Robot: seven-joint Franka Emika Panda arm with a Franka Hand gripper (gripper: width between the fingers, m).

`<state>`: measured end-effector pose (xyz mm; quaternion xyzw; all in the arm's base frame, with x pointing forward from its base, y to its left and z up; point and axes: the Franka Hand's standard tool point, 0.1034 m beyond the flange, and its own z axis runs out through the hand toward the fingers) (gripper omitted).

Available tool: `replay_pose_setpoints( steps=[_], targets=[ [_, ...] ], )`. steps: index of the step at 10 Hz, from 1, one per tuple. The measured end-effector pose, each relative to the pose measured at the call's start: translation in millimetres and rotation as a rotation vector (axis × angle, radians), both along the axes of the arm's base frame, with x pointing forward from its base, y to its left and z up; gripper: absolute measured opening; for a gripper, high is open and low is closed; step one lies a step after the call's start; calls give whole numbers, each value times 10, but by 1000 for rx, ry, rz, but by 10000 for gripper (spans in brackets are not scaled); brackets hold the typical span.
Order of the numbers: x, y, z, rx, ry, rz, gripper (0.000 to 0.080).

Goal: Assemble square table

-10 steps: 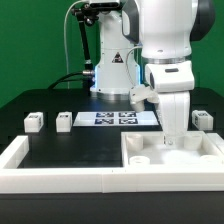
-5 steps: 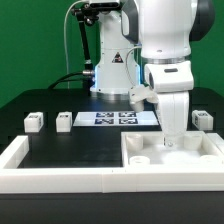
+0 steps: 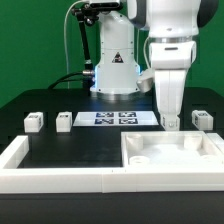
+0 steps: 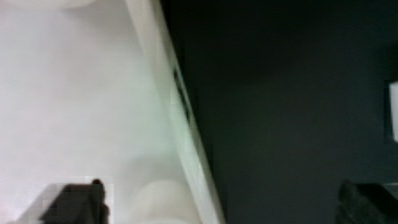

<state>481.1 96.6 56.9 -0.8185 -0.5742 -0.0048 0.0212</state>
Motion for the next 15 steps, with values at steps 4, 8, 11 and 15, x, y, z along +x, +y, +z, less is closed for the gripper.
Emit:
replay_pose_setpoints(
  steps=[4, 8, 11, 15],
  targets=[
    [0, 50, 18, -8, 20, -137, 649],
    [-123, 126, -6, -11, 24, -503, 649],
    [-326, 347, -48, -23, 52, -816, 649],
    [-488, 659, -76, -23, 91, -1107, 649]
  ],
)
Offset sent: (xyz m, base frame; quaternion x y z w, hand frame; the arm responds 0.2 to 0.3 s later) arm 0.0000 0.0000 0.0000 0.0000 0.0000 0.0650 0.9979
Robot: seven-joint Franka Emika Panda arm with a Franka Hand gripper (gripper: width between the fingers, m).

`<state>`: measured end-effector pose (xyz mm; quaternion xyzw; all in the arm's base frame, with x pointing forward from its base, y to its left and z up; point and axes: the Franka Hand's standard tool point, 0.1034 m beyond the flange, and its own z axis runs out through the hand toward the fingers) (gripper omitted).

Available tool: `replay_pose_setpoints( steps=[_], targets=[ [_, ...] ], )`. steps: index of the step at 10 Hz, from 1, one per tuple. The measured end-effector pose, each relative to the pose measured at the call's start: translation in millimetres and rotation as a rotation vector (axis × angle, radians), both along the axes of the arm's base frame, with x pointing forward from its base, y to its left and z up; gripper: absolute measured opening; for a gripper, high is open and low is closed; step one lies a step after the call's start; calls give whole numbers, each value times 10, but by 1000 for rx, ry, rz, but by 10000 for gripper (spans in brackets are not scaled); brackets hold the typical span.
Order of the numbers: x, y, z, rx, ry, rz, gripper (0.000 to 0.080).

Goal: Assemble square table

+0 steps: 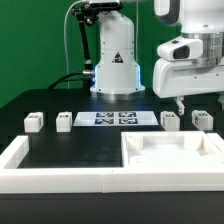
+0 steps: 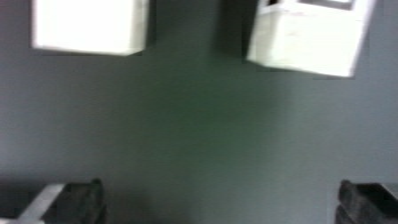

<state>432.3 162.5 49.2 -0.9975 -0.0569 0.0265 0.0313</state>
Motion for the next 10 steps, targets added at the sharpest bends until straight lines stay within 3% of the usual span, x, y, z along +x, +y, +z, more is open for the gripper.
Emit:
replay_pose_setpoints(
  steps=[4, 5, 10],
  targets=[
    [-14, 9, -8, 4, 29, -67, 649],
    [-89, 17, -36, 2, 45, -65, 649],
    [-290, 36, -13, -68, 390, -29, 649]
  ],
)
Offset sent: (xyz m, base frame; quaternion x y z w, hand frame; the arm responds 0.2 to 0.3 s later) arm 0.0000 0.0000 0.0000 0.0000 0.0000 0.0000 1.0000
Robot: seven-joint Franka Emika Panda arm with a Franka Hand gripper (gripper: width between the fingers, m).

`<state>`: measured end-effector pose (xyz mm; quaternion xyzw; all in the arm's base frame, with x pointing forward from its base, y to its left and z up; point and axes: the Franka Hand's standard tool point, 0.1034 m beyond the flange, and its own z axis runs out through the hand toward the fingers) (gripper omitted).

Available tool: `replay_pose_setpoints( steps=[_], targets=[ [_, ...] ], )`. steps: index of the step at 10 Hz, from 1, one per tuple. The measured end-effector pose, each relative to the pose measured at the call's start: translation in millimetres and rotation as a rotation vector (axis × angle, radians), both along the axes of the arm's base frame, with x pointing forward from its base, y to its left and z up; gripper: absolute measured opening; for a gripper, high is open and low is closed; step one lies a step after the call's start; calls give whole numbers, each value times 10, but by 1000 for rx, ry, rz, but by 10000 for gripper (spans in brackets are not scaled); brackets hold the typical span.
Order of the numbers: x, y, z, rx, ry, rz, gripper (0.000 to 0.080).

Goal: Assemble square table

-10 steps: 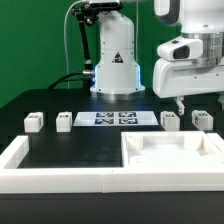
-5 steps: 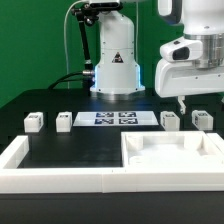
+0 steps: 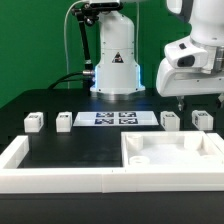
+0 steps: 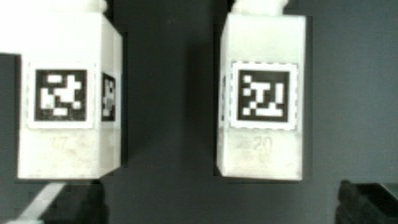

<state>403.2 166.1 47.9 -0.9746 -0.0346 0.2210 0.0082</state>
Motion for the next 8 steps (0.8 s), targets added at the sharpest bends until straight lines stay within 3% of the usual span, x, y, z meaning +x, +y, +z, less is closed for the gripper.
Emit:
replay_pose_setpoints(
  steps=[3, 7, 8],
  targets=[
    [-21, 51, -15, -37, 225, -3, 649],
    [-110, 7, -56, -65, 493, 18, 649],
    [-76, 66, -101, -51, 482, 4, 649]
  ],
)
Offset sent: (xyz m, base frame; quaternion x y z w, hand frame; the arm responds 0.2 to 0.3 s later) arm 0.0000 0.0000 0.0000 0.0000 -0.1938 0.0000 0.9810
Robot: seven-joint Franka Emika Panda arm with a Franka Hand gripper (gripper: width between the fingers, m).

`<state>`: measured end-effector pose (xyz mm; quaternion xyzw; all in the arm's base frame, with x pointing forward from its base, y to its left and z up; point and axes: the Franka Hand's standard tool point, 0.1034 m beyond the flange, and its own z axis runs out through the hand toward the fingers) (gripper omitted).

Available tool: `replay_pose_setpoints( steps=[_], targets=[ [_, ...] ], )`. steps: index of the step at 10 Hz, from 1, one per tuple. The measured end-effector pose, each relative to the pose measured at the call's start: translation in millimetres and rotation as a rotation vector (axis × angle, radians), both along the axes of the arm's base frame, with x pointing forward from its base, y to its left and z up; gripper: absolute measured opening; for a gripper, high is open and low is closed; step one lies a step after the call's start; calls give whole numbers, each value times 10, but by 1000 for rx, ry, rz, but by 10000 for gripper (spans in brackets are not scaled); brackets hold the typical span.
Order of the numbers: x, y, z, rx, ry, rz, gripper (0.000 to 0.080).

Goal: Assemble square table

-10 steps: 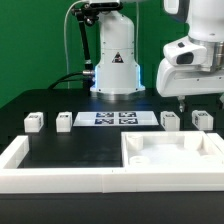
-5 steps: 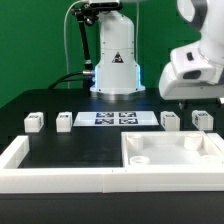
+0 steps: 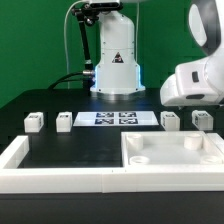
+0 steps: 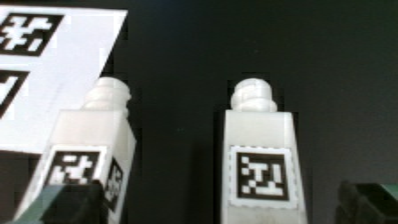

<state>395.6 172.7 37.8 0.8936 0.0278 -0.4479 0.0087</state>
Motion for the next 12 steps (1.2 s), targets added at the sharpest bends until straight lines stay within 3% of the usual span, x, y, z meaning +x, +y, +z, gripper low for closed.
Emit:
replay_pose_setpoints(
  steps=[2, 7, 10, 12],
  targets=[
    [-45, 60, -16, 8, 13, -15, 649],
    [-259, 106, -223, 3, -5, -16, 649],
    [-330, 122, -246, 0, 4, -7, 649],
    [-331, 121, -246, 0, 4, -6, 412]
  ],
)
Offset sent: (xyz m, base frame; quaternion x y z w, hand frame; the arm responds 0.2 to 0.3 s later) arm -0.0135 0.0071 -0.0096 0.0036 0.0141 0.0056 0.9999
